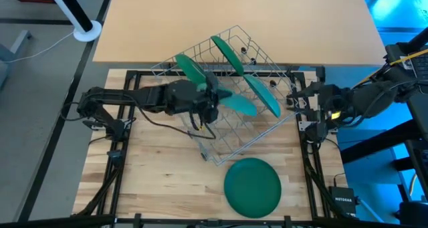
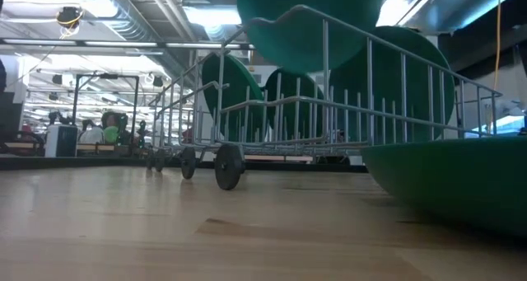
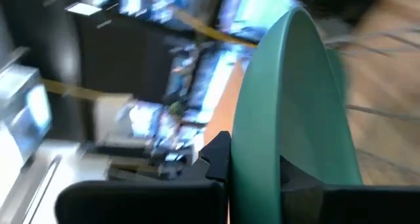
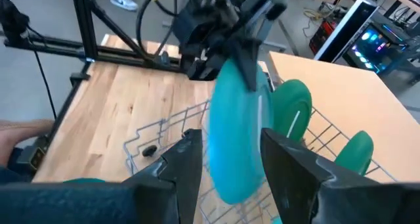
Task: Sort dishes
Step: Put the blue plate into the dish rack
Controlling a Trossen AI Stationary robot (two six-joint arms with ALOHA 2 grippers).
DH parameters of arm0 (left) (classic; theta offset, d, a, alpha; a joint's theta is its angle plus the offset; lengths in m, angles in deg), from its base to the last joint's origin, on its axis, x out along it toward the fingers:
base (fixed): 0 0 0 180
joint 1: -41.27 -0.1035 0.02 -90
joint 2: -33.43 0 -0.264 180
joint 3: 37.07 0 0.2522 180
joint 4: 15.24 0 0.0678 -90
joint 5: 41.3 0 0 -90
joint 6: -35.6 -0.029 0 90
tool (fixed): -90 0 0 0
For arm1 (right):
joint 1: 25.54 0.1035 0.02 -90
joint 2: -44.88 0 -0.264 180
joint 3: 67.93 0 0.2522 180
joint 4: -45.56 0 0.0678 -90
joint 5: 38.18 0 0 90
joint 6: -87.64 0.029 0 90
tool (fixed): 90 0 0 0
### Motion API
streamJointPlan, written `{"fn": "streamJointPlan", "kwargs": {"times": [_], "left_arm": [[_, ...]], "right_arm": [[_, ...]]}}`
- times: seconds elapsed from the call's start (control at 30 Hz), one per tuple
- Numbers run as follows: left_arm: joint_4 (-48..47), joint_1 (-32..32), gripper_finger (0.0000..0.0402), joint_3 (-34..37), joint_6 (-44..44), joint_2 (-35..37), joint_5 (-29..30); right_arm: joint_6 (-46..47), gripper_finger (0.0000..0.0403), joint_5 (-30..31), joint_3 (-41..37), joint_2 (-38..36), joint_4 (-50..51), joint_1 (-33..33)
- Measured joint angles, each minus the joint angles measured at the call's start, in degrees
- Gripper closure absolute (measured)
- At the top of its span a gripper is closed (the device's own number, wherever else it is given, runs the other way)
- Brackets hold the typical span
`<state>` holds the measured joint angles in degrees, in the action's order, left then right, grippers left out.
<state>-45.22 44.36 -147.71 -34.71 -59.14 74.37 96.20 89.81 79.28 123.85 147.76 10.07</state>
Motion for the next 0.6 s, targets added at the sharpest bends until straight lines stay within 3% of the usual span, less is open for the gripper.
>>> {"fn": "streamJointPlan", "kwargs": {"times": [0.3, 0.6], "left_arm": [[-4.01, -1.22, 0.0390, 0.02, -18.83, -5.97, -1.48], [-3.92, -2.45, 0.0390, 0.02, -24.58, -10.10, -1.26]], "right_arm": [[-1.55, 0.0244, 0.40, -0.02, 2.37, 0.52, 0.00], [-1.59, 0.0244, 0.49, -0.02, 3.96, 1.60, 0.00]]}}
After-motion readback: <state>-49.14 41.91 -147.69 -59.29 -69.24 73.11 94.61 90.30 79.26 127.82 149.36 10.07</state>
